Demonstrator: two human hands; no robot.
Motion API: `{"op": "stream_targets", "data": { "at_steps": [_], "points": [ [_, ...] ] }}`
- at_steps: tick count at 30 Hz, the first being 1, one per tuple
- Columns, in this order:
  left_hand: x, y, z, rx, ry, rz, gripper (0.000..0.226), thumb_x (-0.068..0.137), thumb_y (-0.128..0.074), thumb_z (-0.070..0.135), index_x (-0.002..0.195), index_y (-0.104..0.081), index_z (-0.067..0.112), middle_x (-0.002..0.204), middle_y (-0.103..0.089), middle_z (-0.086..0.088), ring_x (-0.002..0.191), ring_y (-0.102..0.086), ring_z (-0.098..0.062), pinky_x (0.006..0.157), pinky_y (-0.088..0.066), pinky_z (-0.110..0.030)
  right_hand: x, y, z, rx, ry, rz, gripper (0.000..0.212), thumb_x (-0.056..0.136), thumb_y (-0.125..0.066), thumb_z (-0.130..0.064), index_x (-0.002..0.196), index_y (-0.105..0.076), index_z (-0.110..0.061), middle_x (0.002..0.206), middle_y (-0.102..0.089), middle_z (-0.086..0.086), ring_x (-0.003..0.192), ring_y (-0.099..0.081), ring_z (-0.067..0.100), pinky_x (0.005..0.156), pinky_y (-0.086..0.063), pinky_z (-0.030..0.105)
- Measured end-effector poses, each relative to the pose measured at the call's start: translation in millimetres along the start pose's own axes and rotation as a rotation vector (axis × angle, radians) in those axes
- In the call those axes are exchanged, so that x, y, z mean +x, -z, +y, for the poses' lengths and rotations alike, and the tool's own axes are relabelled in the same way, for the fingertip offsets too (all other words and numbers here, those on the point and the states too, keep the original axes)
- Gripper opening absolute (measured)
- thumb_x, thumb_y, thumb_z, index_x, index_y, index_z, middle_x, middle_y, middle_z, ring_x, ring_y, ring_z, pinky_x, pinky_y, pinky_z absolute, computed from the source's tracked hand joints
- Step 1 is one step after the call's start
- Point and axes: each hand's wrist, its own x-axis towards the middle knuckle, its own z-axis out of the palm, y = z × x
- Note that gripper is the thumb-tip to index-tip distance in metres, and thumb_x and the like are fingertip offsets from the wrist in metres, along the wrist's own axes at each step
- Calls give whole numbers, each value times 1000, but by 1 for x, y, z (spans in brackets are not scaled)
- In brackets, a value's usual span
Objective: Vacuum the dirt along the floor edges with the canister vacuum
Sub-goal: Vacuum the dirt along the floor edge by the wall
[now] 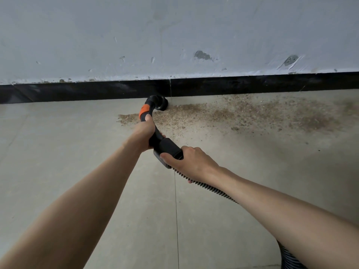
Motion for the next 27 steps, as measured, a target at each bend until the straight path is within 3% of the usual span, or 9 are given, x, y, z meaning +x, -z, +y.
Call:
{"op": "stream_targets", "data": {
  "at_steps": [3,6,8,14,20,27],
  "points": [
    [0,-8,2,3,-16,-30,47,101,-30,45,122,-40,4,102,-56,-18,76,-62,-29,56,-55,-36,-2,4,7,16,-4,12,58,83,-46,-73,79,-52,-15,65,-61,-3,54,-68,20,54,-56,33],
    [1,-16,4,40,-48,-6,45,101,-28,42,119,-41,3,109,-57,-19,100,-62,-34,85,-55,-47,-2,11,14,62,1,3,57,85,-47,-70,80,-52,-14,67,-61,1,55,-69,23,55,-57,35],
    [0,-22,6,58,-74,3,39,102,-28,42,109,-39,5,111,-57,-19,104,-61,-36,88,-53,-50,-2,15,18,100,-6,-3,57,86,-48,-69,82,-53,-12,69,-62,4,55,-69,25,53,-56,34],
    [-3,-38,8,136,-112,4,39,102,-28,43,107,-39,5,96,-56,-13,100,-62,-33,78,-56,-45,-6,24,31,161,-34,4,55,87,-49,-67,82,-52,-12,68,-61,4,49,-67,22,48,-50,29],
    [-5,-62,12,205,-140,-7,42,102,-27,42,110,-42,5,84,-51,-8,75,-55,-22,50,-46,-33,-14,37,42,210,-66,42,57,87,-50,-65,88,-56,-9,71,-62,6,53,-65,22,59,-59,43],
    [-8,-90,9,173,-137,-78,40,101,-29,41,107,-42,4,93,-56,-11,94,-62,-29,65,-56,-39,-28,49,59,206,-103,87,58,87,-50,-65,90,-57,-7,69,-63,5,50,-65,21,62,-58,44]
  ]
}}
